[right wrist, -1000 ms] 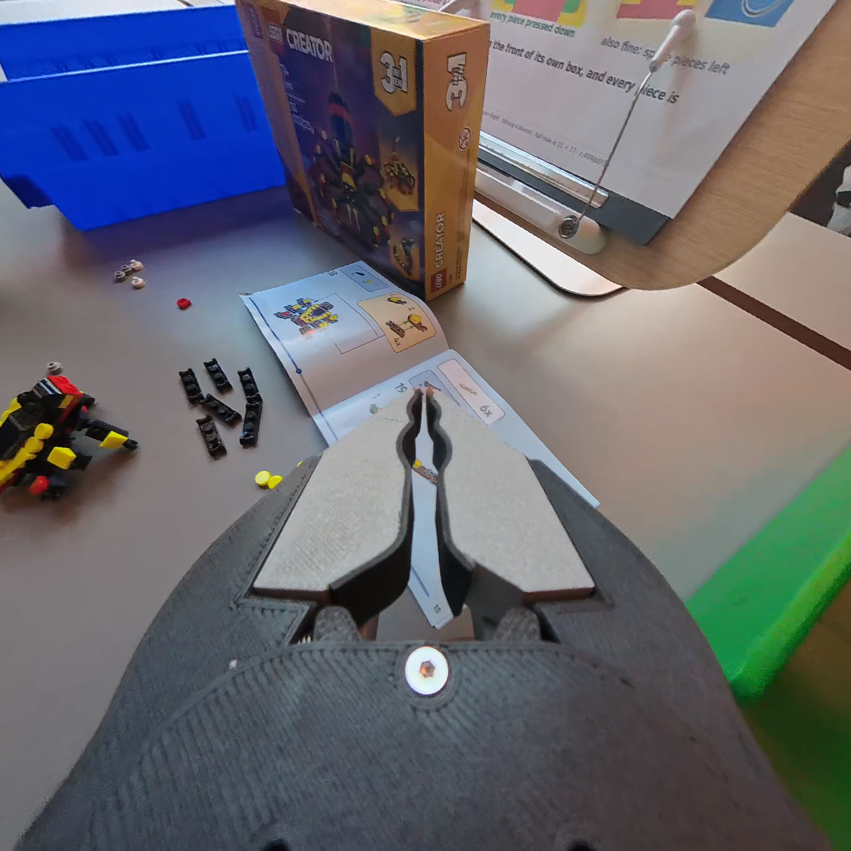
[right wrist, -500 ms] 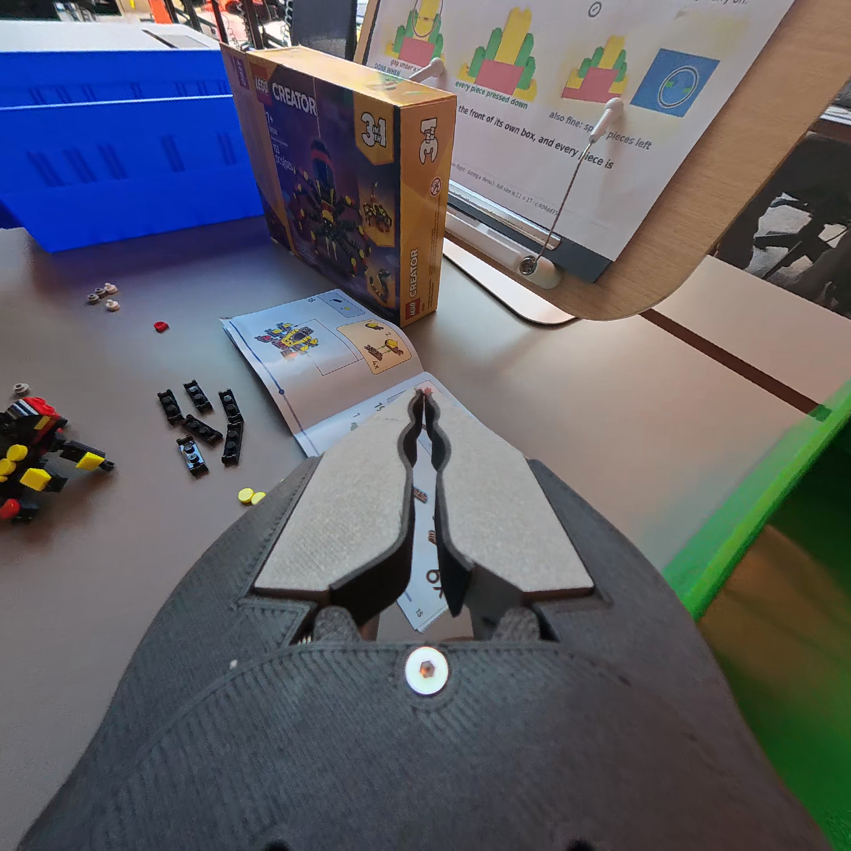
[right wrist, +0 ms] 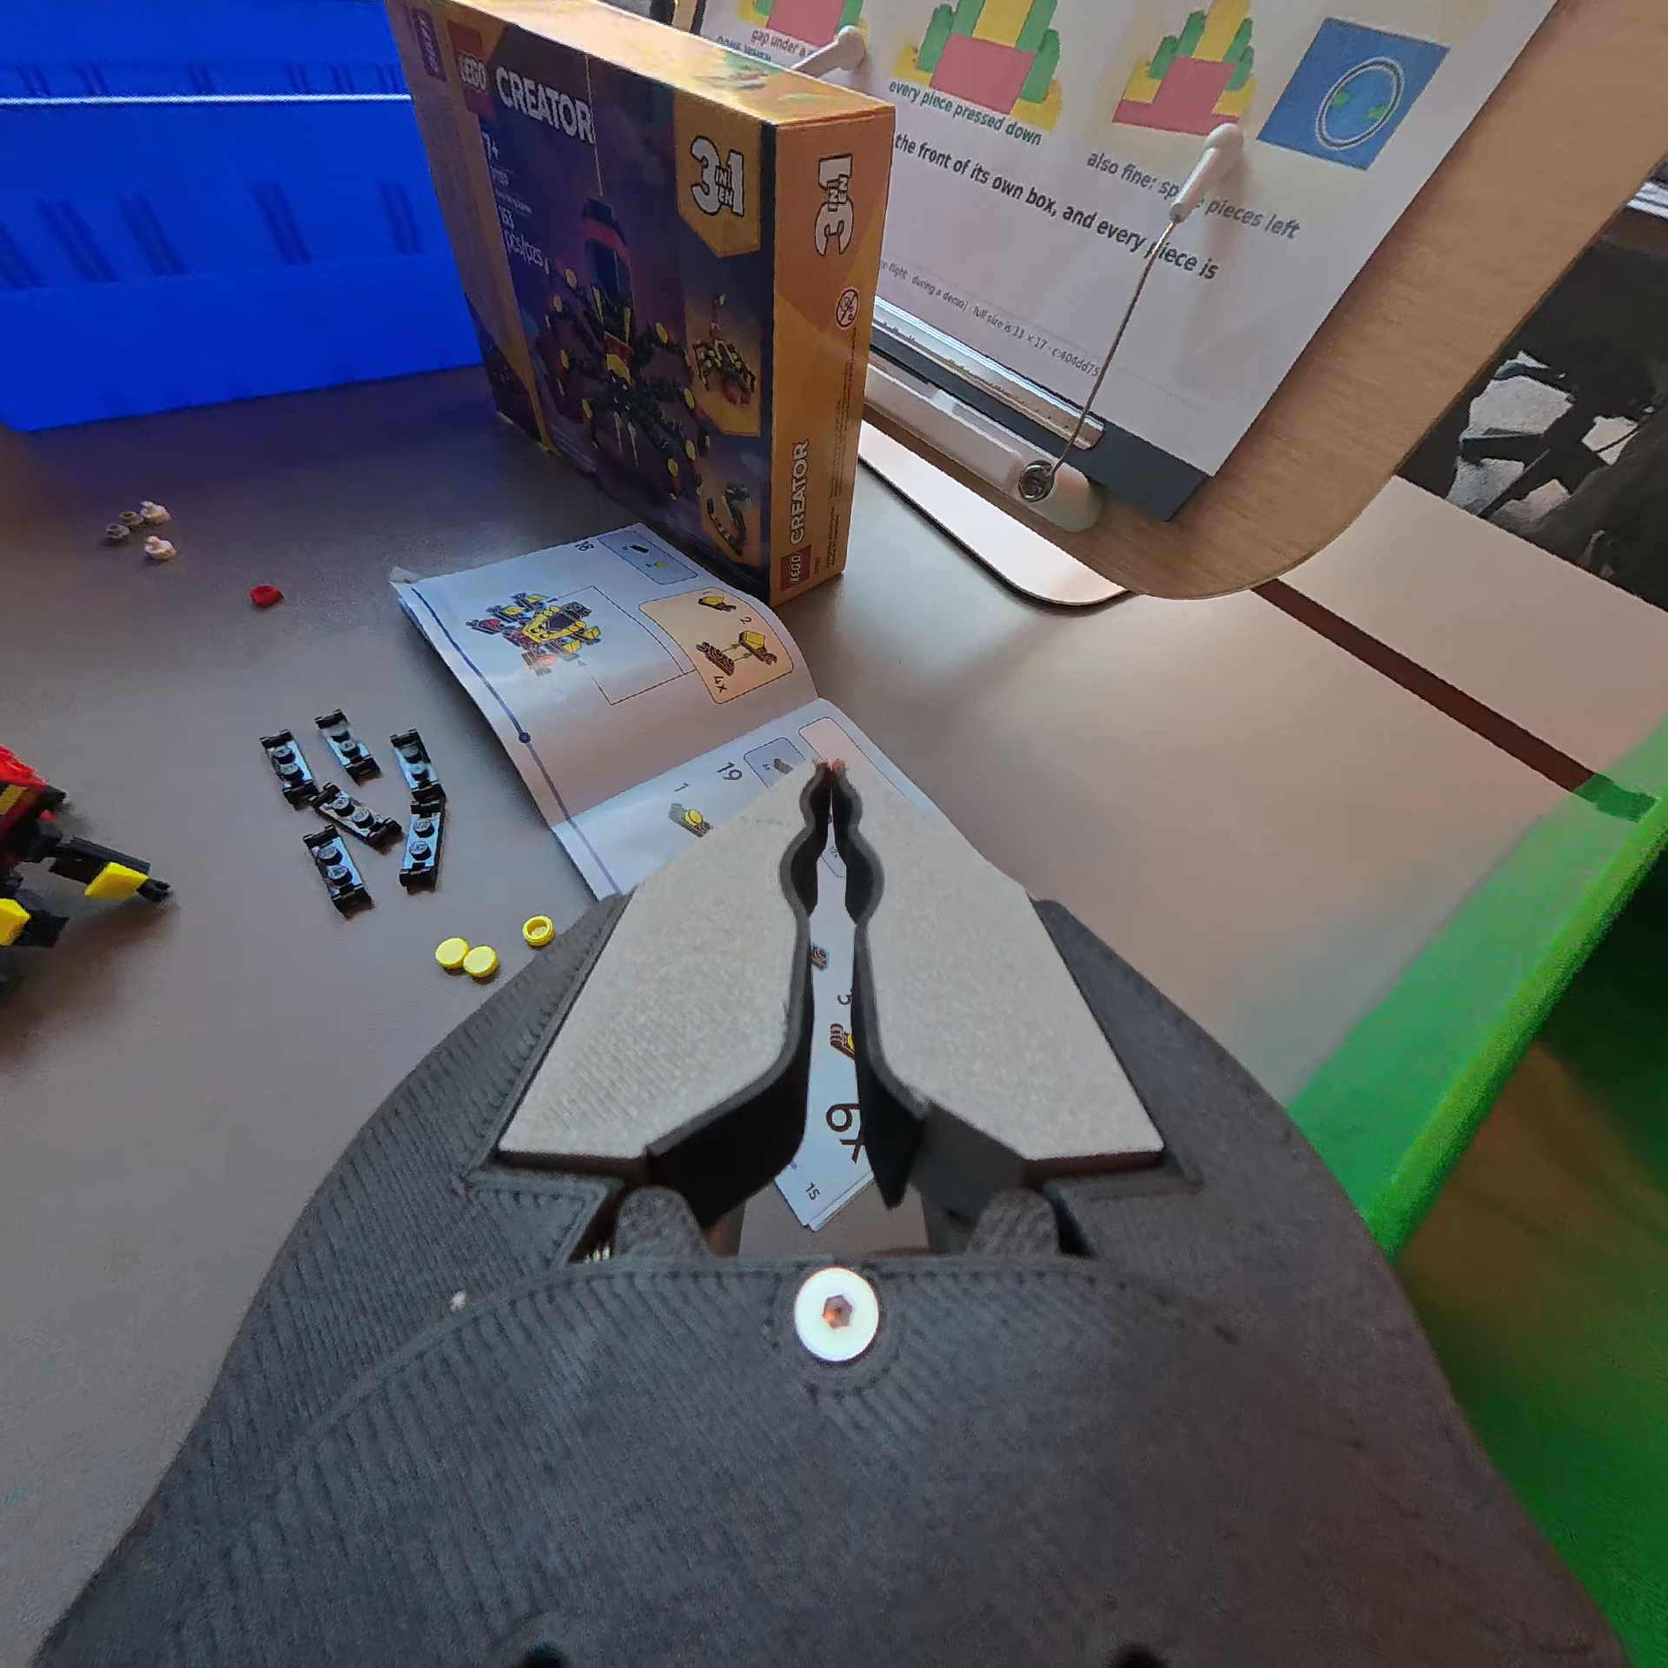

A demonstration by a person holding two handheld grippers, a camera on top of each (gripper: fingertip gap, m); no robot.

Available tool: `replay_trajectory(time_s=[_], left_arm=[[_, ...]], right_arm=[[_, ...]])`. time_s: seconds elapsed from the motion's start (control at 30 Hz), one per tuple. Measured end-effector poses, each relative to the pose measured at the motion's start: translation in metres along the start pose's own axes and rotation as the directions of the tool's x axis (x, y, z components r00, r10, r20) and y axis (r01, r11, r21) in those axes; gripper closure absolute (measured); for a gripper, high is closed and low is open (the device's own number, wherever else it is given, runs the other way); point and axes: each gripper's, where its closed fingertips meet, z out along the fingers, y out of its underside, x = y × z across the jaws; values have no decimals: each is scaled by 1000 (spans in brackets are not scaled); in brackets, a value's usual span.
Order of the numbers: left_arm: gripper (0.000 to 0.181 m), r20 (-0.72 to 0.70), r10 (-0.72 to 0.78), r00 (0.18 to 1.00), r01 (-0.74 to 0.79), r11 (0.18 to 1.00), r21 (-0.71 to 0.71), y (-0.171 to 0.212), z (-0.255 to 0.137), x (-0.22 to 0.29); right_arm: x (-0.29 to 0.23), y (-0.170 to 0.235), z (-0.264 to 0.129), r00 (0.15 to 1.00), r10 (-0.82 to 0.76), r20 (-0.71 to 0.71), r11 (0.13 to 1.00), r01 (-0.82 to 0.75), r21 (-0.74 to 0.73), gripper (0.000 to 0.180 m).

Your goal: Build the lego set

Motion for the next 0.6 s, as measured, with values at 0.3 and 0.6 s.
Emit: replay_trajectory(time_s=[0.3,0.6], left_arm=[[160,-103,-144,984,105,942,-318,79,92,-3],[165,-75,-119,990,78,906,-417,104,124,2]], right_arm=[[-5,7,8,1000,2,0,999,-2,-32,180],[-4,5,5,1000,10,-3,1000,-10,-17,180]])
